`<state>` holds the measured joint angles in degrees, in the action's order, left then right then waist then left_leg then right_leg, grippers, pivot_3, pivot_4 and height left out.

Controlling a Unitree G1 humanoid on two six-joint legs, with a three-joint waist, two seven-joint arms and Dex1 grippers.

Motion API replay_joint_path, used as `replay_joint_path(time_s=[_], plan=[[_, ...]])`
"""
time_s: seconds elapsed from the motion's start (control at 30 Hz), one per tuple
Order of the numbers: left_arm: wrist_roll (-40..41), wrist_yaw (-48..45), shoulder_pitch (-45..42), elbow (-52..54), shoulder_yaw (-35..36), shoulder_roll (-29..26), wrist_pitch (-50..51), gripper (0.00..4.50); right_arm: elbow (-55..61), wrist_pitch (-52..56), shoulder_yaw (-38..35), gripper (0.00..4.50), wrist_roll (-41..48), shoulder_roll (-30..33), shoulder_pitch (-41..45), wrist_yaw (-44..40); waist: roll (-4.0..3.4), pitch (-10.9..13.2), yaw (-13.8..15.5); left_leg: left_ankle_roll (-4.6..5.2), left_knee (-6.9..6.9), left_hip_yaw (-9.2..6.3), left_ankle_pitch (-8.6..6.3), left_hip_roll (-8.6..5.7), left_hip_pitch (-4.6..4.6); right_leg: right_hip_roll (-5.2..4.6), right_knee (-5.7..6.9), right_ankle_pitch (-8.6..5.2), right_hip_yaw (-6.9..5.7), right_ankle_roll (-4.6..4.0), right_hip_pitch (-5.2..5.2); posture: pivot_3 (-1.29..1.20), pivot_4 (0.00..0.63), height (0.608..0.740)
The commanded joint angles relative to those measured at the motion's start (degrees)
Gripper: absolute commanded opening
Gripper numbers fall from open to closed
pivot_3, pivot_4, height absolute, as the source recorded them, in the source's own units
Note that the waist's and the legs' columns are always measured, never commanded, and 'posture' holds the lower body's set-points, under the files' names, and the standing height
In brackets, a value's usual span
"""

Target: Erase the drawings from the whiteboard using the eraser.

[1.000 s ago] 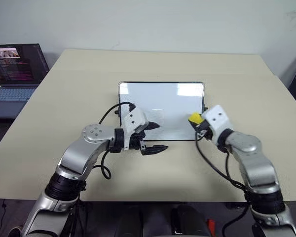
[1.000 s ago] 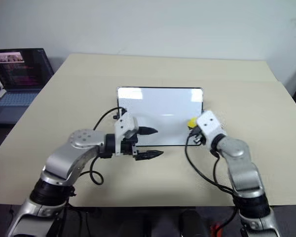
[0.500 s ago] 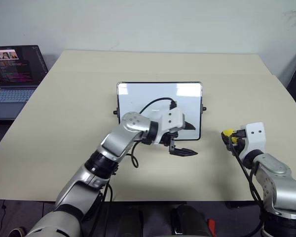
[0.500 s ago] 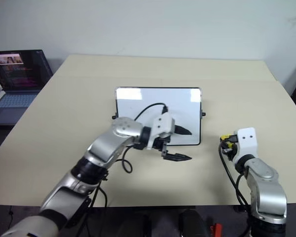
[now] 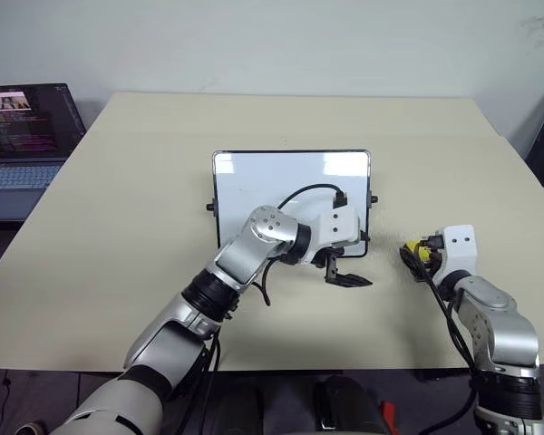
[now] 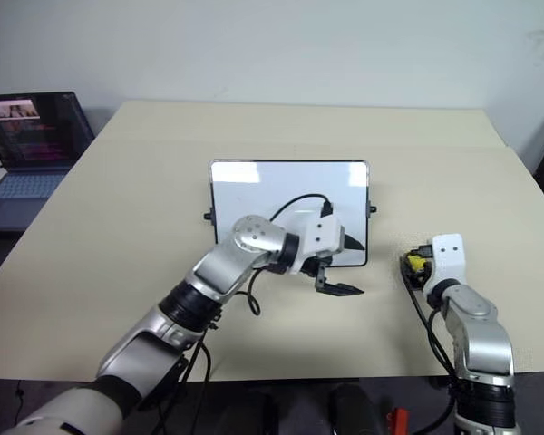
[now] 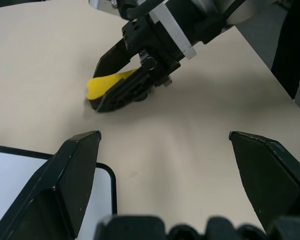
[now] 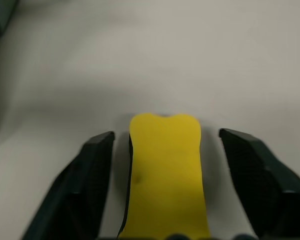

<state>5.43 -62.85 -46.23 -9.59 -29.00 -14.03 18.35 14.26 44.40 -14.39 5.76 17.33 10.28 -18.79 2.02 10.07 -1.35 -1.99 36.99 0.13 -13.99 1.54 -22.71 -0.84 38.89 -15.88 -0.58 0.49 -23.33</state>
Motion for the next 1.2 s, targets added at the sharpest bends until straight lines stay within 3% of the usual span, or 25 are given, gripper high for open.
replay_joint_path(time_s=[0.03, 0.2, 0.33, 0.5, 0.77, 1.0, 1.2], plan=[[1.0, 2.0, 0.6, 3.2, 3.4, 0.0, 0.6, 4.5, 2.1, -2.3, -2.8, 4.46, 2.5, 0.7, 2.0, 0.6, -0.01, 0.0, -0.1, 0.0, 0.0, -0.01, 0.0, 0.0, 0.0, 0.0, 0.0, 0.0, 0.0, 0.0, 0.0, 0.0, 0.15, 0.74], [6.0, 8.8, 7.3, 12.7, 14.7, -3.0, 6.0, 4.5, 11.1, -2.4, -6.2, 4.46, 9.8, -0.2, 2.2, -0.9, -0.11, 0.0, -0.5, 0.0, -0.02, -0.03, 0.0, 0.14, 0.02, 0.0, 0.03, 0.0, 0.02, 0.0, -0.01, 0.0, 0.15, 0.74], [10.8, 16.3, 14.3, 23.3, 24.4, -4.5, 13.3, 4.5, 15.0, -9.1, -5.8, 4.46, 10.5, -1.1, -0.9, -0.6, -0.13, 0.0, -0.3, -0.01, -0.06, -0.11, 0.0, 0.23, 0.05, 0.0, 0.05, 0.0, -0.03, 0.0, -0.01, 0.0, 0.15, 0.74], [10.0, 33.5, 28.1, 35.3, 36.4, 0.2, 13.9, 4.5, 15.1, -25.1, -3.6, 4.46, 9.9, -6.6, -11.9, -2.0, -0.11, -0.1, 0.0, -0.05, -0.03, -0.06, -0.04, 0.15, 0.05, -0.32, -0.03, -0.02, 0.01, 0.04, 0.09, 0.0, 0.15, 0.74], [3.1, 46.9, 46.3, 39.7, 39.5, 4.3, 4.5, 4.5, 11.9, -35.3, -3.3, 4.46, 12.2, -9.6, -25.0, -4.0, -0.08, -0.1, 0.4, -0.11, 0.03, -0.03, -0.14, 0.21, 0.22, -0.42, 0.02, -0.05, 0.05, 0.13, 0.19, 0.0, 0.15, 0.74], [2.7, 52.0, 52.7, 35.8, 42.0, 6.2, 1.5, 4.5, 10.5, -35.0, -4.2, 4.46, 14.2, -6.3, -31.3, -6.3, -0.08, -0.1, 0.6, -0.11, -0.01, 0.0, -0.11, 0.26, 0.65, -0.34, 0.05, -0.08, 0.05, -0.08, 0.48, 0.0, 0.15, 0.74], [3.0, 56.4, 52.8, 32.3, 42.0, 8.4, 3.2, 4.5, 6.0, -32.1, -6.1, 4.46, 14.6, -4.0, -28.5, -3.2, -0.05, -0.1, 0.6, -0.14, -0.02, -0.02, -0.15, 0.26, 0.79, -0.35, 0.0, -0.15, 0.01, -0.15, 0.66, 0.0, 0.15, 0.74]])
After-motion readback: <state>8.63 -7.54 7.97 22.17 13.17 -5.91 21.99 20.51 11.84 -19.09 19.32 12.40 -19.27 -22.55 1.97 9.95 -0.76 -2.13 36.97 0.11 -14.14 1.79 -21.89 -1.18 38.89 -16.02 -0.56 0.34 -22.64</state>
